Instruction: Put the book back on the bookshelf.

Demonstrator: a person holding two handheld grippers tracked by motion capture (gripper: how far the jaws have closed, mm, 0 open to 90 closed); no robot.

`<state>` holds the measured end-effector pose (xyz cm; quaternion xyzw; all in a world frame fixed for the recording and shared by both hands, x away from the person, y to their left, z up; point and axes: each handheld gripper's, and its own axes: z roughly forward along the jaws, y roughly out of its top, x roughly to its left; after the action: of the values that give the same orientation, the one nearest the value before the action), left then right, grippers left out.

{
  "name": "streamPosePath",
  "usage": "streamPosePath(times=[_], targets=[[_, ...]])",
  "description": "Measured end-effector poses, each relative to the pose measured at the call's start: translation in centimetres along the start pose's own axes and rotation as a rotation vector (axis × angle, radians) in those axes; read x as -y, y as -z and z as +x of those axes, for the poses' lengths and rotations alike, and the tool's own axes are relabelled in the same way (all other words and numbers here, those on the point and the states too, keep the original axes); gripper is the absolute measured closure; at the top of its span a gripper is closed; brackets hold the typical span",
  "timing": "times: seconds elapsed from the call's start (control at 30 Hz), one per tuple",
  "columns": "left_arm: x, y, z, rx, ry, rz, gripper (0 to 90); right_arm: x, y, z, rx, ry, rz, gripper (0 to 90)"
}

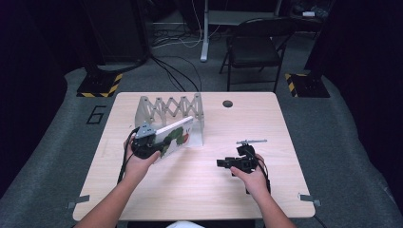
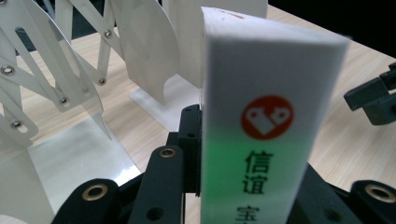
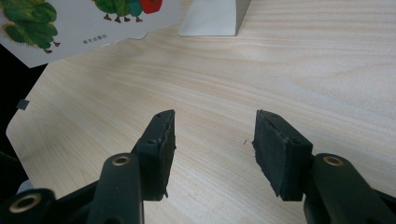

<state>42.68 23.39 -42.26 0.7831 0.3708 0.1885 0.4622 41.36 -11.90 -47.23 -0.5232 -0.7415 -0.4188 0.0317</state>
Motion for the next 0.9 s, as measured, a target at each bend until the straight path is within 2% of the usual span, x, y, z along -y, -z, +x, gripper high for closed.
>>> streamPosePath(times=[0.33,0.8,0.9], targets=[[-0.25,-0.88,0.68,0.004,0.041,-0.017,75.5,0.0,0.13,-0.11,0.002,0.001,-0.003,48.4],[0.09,-0.78,0.67,-0.031,0.04,-0.017,75.5,0.0,0.12,-0.08,0.003,0.001,-0.002,48.4],[0.12,-0.51,0.64,-0.026,0.038,-0.015,75.5,-0.01,0.14,-0.14,0.003,0.001,-0.002,48.4]])
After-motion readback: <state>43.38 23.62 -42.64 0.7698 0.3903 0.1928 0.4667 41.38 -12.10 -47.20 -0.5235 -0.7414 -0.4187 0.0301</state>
